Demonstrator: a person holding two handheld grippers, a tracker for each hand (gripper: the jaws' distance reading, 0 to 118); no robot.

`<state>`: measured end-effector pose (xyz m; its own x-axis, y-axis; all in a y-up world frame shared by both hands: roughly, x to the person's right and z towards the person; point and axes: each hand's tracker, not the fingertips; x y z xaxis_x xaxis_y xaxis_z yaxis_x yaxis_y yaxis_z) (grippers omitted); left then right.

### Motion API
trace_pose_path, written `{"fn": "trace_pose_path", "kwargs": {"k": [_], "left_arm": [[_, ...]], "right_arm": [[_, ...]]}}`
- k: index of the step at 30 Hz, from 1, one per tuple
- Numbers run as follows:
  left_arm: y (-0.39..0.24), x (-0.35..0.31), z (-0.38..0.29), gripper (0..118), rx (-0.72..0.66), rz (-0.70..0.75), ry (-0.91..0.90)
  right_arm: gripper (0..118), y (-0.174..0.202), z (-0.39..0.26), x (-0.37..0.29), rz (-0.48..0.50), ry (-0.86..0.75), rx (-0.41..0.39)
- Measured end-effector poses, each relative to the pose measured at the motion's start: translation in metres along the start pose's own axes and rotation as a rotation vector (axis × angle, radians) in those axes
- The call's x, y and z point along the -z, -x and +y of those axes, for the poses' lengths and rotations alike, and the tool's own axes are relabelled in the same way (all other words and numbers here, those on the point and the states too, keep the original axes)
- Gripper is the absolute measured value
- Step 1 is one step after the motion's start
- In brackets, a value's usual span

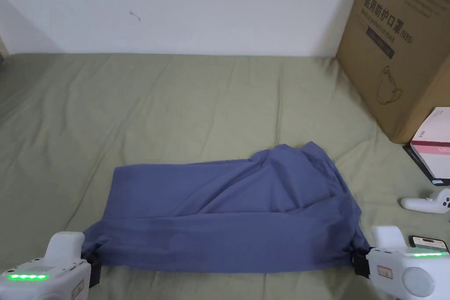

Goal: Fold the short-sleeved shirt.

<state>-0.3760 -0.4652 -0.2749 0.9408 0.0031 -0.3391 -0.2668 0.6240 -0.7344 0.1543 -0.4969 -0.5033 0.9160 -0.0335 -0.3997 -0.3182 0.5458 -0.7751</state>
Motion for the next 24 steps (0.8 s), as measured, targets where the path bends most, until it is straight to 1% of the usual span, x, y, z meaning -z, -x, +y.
{"fn": "trace_pose_path", "kwargs": {"k": [1,2,6,10,13,16,18,19,20,21,22,23,24], "left_arm": [[0.005,-0.005,0.003,6,0.0,-0.01,0.0],[-0.009,-0.02,-0.003,6,0.012,-0.007,-0.017],[-0.004,-0.066,0.001,6,0.029,-0.085,-0.078],[0.005,-0.107,-0.007,6,0.037,-0.122,-0.065],[0.017,-0.118,-0.027,6,0.018,-0.152,0.014],[0.032,-0.1,-0.061,6,-0.008,-0.13,0.108],[0.037,-0.085,-0.082,8,-0.066,-0.144,0.158],[0.039,-0.081,-0.087,19,-0.082,-0.159,0.158],[0.041,-0.077,-0.09,50,-0.094,-0.169,0.154],[0.041,-0.076,-0.091,102,-0.086,-0.164,0.133],[0.042,-0.076,-0.094,118,-0.07,-0.149,0.079],[0.043,-0.081,-0.091,114,-0.067,-0.125,0.056],[0.045,-0.086,-0.086,111,-0.061,-0.083,0.054]], "right_arm": [[13,0.0,0.001,-0.009,0.009,-0.011,-0.005],[13,-0.001,0.003,-0.023,0.012,-0.042,-0.008],[13,-0.009,0.007,-0.08,0.069,-0.08,0.053],[13,-0.013,-0.01,-0.122,0.09,-0.065,0.042],[13,-0.015,-0.036,-0.13,0.107,-0.002,0.055],[13,-0.011,-0.067,-0.116,0.117,0.096,0.062],[13,-0.01,-0.081,-0.101,0.117,0.143,0.105],[17,-0.009,-0.085,-0.095,0.12,0.153,0.12],[31,-0.01,-0.087,-0.088,0.118,0.149,0.123],[61,-0.01,-0.088,-0.084,0.108,0.146,0.138],[79,-0.012,-0.088,-0.085,0.101,0.143,0.162],[89,-0.014,-0.086,-0.089,0.106,0.141,0.177],[91,-0.014,-0.082,-0.097,0.103,0.134,0.172]]}}
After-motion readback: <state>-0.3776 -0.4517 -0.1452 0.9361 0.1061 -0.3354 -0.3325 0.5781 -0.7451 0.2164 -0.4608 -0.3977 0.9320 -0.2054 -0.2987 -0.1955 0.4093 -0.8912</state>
